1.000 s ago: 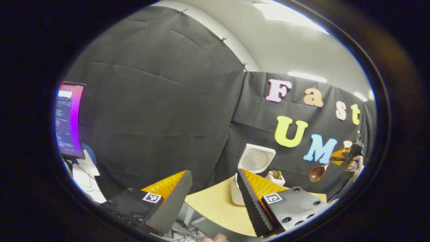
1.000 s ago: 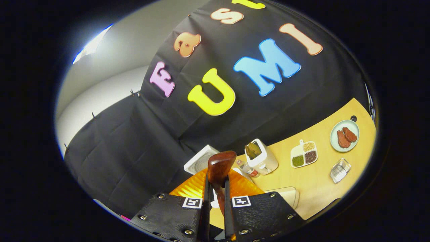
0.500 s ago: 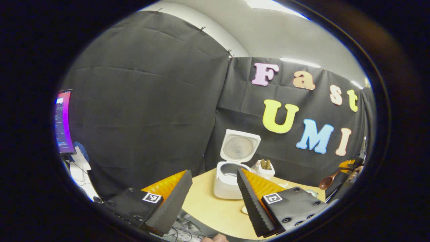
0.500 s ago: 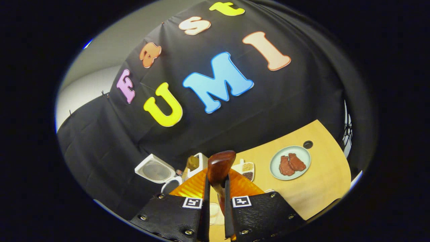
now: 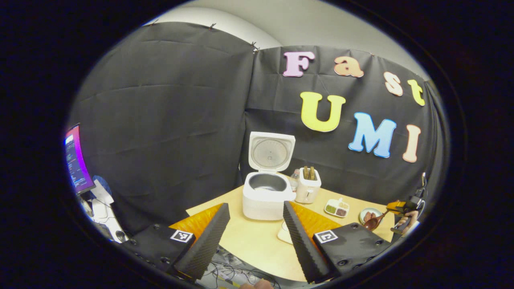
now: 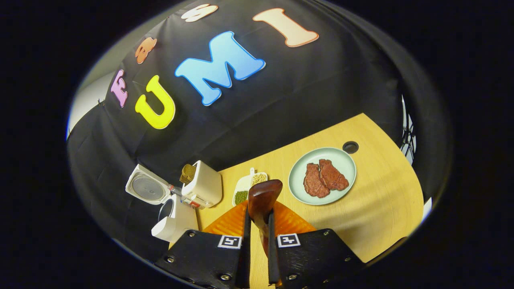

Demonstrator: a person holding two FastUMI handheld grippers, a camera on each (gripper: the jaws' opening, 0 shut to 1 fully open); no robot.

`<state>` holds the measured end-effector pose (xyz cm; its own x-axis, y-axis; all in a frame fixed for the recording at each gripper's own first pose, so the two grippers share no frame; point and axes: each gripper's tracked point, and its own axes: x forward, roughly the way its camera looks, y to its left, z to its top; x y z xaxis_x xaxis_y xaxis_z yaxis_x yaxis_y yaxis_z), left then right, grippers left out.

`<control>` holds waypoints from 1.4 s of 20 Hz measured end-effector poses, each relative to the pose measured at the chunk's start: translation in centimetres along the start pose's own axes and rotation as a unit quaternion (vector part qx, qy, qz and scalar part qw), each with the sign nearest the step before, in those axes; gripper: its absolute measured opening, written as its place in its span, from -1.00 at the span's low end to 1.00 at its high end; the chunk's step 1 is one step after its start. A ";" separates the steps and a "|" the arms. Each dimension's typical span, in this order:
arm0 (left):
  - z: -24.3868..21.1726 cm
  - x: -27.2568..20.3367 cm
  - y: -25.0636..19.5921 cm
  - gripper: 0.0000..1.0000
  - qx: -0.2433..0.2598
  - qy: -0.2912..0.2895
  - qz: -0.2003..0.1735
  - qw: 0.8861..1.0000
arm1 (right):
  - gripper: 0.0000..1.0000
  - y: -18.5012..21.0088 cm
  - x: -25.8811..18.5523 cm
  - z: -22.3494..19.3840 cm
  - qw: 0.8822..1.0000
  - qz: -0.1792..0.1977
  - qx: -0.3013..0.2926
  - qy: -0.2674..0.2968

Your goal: Close the left gripper, press the button to open the rice cooker; take a wooden spoon from the chopstick holder with the right hand, scoop a spoonful of rice and pour it into the rice cooker, then put the wooden spoon back into the chopstick holder.

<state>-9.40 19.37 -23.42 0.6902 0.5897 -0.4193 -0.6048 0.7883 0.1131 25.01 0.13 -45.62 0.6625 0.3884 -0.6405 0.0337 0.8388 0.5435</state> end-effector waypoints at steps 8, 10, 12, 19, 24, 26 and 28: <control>-1.2 -1.8 0.3 1.00 -0.009 0.004 0.019 1.000 | -0.65 -1.4 1.3 -1.2 0.999 -0.014 -0.036 -0.001; -1.5 -2.0 0.4 1.00 -0.008 0.006 0.023 1.000 | -0.65 -1.8 1.5 -2.3 0.997 -0.022 -0.071 0.012; -1.7 -2.1 0.4 1.00 -0.007 0.008 0.023 1.000 | -0.64 -2.1 2.2 -3.4 0.995 -0.032 -0.086 0.023; -2.1 -2.6 0.2 0.77 -0.008 0.008 0.010 1.000 | -0.55 -3.2 0.9 -5.6 0.995 -0.052 -0.060 0.058; -2.5 -1.6 0.6 0.77 -0.020 -0.003 -0.023 1.000 | -0.12 -3.8 -2.2 -4.9 0.995 -0.082 -0.048 0.041; -2.5 -1.2 1.1 0.77 -0.021 -0.004 -0.045 0.999 | 0.17 -3.4 -3.8 -4.5 0.994 -0.095 -0.038 0.022; -2.0 -1.0 2.0 0.88 -0.031 -0.009 -0.068 0.997 | 0.23 -2.7 -6.2 -4.3 0.993 -0.111 -0.038 0.000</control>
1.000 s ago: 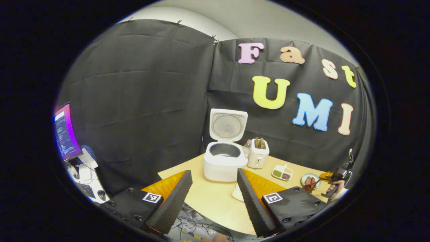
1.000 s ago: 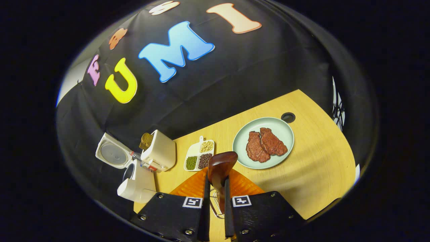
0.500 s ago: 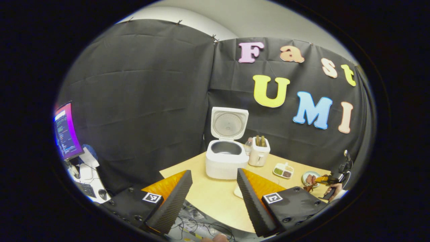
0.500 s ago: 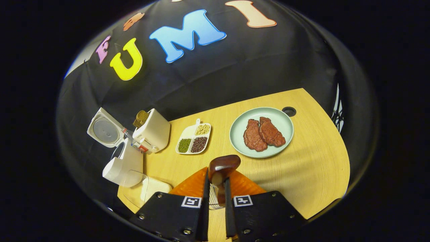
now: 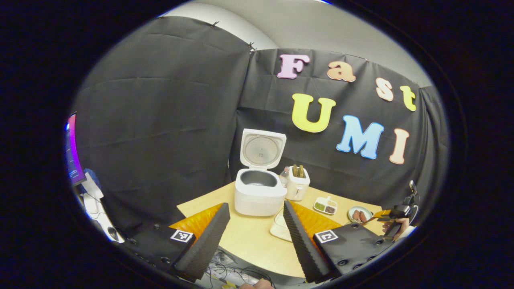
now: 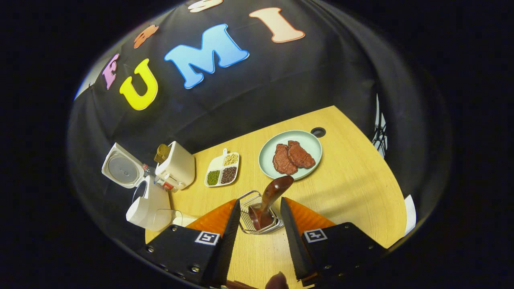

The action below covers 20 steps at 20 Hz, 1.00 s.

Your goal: Close the left gripper, press the button to open the rice cooker; take a wooden spoon from the chopstick holder with the right hand, scoop a spoonful of rice and pour it into the rice cooker, then put the wooden spoon back into the chopstick holder.

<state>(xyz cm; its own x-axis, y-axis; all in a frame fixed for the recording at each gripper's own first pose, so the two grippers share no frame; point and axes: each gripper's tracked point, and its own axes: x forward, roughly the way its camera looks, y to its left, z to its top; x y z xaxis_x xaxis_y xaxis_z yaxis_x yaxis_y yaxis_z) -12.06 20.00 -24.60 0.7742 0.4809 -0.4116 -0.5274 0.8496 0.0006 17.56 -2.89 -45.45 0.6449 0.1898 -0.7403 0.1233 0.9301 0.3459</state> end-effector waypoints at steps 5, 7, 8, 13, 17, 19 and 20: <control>-1.1 0.7 0.7 0.77 -0.036 0.012 -0.082 0.996 | 0.23 4.1 -7.3 -4.1 0.999 -0.006 -0.011 -0.041; -1.3 1.3 0.3 0.77 -0.030 0.008 -0.113 0.993 | 0.23 5.3 -11.0 -4.6 0.997 -0.002 -0.030 -0.064; -1.6 1.6 0.2 0.77 -0.026 0.014 -0.124 0.992 | 0.23 5.6 -12.8 -4.9 0.996 -0.004 -0.043 -0.072; 0.7 1.5 -2.2 1.00 -0.026 -0.004 -0.160 0.987 | 0.23 7.5 -21.7 -3.8 0.981 -0.012 -0.130 -0.142; 2.0 2.2 -4.9 0.76 -0.012 -0.012 -0.161 0.987 | 0.22 8.5 -26.8 -2.0 0.963 -0.007 -0.185 -0.197; 3.1 2.8 -6.4 0.77 -0.005 -0.020 -0.162 0.987 | 0.23 9.5 -28.0 -1.6 0.956 0.002 -0.201 -0.214; 4.1 2.3 -7.1 0.76 0.005 -0.024 -0.159 0.987 | 0.22 9.8 -28.7 -1.9 0.954 0.010 -0.205 -0.219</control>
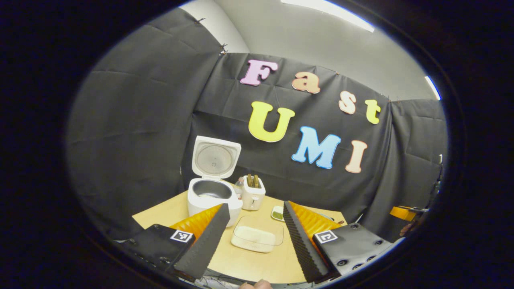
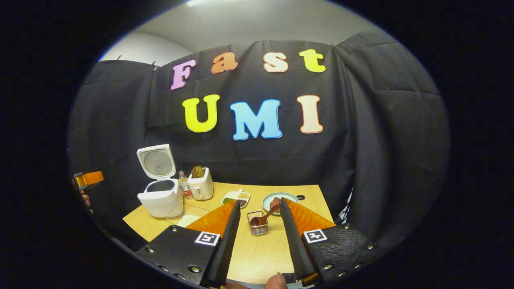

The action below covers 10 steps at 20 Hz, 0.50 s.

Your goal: Close the left gripper, press the button to open the rice cooker; take a wooden spoon from the chopstick holder with the right hand, scoop a spoonful of rice and pour it into the rice cooker, then put the wooden spoon back into the chopstick holder.

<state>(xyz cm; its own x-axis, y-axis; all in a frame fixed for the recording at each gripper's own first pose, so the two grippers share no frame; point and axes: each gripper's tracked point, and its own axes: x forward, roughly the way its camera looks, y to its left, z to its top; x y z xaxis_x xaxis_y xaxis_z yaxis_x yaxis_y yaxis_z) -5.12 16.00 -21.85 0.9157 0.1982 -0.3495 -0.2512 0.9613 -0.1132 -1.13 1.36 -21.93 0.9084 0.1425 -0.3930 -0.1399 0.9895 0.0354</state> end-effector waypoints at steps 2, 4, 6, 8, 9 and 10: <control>1.6 1.6 -0.1 0.88 0.015 -0.011 0.006 1.000 | 0.22 0.6 -0.2 0.3 1.000 0.004 0.009 -0.006; 3.8 4.0 0.0 0.76 0.014 -0.028 -0.002 1.000 | 0.27 1.7 -0.7 0.7 0.999 -0.001 0.035 -0.004; 6.0 7.7 1.2 0.82 0.018 -0.042 -0.007 0.999 | 0.35 1.9 0.1 1.0 0.999 -0.024 0.042 -0.012; 7.9 12.1 2.9 0.87 0.008 -0.044 -0.015 0.999 | 0.75 2.0 0.2 0.6 0.997 -0.065 0.038 -0.003; 9.1 14.5 3.9 0.82 0.003 -0.049 -0.018 0.999 | 0.77 2.9 0.8 1.1 0.997 -0.072 0.039 -0.007; 10.2 16.9 5.0 0.76 0.000 -0.051 -0.017 0.999 | 0.77 3.9 1.2 1.5 0.996 -0.083 0.036 -0.007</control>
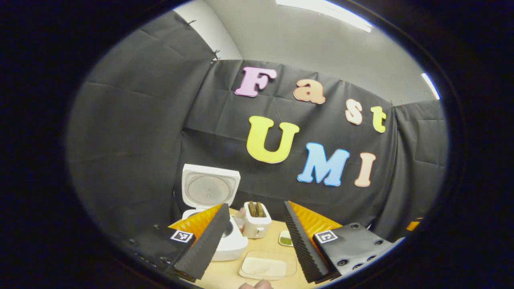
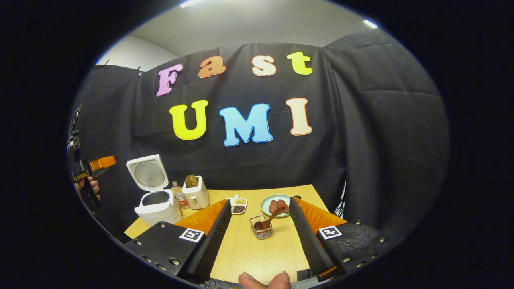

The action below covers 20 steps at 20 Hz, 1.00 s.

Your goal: Close the left gripper, press the button to open the rice cooker; take a wooden spoon from the chopstick holder with the right hand, scoop a spoonful of rice and pour it into the rice cooker, then put the wooden spoon back into the chopstick holder.

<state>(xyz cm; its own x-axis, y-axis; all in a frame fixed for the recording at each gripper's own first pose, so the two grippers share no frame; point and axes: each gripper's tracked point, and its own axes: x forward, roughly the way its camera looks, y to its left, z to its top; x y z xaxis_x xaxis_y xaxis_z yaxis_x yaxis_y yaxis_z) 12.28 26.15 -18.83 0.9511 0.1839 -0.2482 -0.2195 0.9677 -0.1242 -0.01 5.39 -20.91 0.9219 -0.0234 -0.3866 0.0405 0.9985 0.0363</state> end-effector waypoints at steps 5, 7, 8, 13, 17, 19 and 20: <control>3.3 11.5 4.9 0.76 -0.018 -0.011 0.008 1.000 | 0.79 2.5 -0.5 -1.2 0.998 -0.051 -0.025 0.027; 4.0 15.6 6.6 0.76 -0.010 -0.018 0.019 1.000 | 0.78 3.2 -0.8 -1.7 0.997 -0.064 -0.038 0.038; 4.1 17.6 7.6 0.76 -0.005 -0.020 0.027 0.999 | 0.78 3.5 -0.7 -1.8 0.996 -0.068 -0.040 0.041; 2.9 27.3 10.9 0.76 0.002 -0.012 0.056 0.998 | 0.78 4.6 -1.1 -3.7 0.991 -0.082 -0.071 0.074; -0.6 33.3 14.4 0.82 0.012 0.012 0.088 0.996 | 0.76 4.8 -1.7 -4.6 0.989 -0.089 -0.076 0.095; -1.9 34.8 15.4 0.76 0.023 0.038 0.101 0.994 | 0.70 4.8 -1.7 -4.9 0.988 -0.089 -0.079 0.101; -2.5 35.0 16.1 0.87 0.044 0.043 0.116 0.991 | 0.70 4.8 -1.7 -4.8 0.987 -0.090 -0.083 0.102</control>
<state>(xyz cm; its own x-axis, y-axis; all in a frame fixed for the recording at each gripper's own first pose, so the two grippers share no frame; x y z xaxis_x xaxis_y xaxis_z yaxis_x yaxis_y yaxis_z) 41.54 47.73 -31.89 0.8541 0.3917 -0.3421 -0.4068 0.9130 0.0296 -3.24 10.44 -24.54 0.8078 -0.2085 -0.5514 0.1181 0.9737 -0.1950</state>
